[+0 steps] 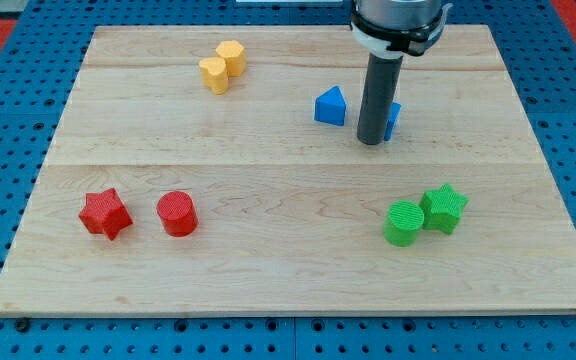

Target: Push blue triangle above red circle

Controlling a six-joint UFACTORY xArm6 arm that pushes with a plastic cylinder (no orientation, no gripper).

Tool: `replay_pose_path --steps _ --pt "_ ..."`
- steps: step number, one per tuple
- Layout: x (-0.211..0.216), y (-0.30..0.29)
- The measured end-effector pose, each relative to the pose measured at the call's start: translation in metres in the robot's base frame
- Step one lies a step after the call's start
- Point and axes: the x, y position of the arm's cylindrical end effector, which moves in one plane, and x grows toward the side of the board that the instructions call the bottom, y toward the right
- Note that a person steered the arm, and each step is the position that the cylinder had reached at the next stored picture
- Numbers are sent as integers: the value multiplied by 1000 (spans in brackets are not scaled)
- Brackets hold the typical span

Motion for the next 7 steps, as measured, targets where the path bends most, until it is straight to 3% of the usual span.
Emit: replay_pose_path --steps 1,3,4,6,7 --pt "-4 2" --pt "-10 99" --pt "-13 85" --pt "-60 -78" --pt "-60 -173"
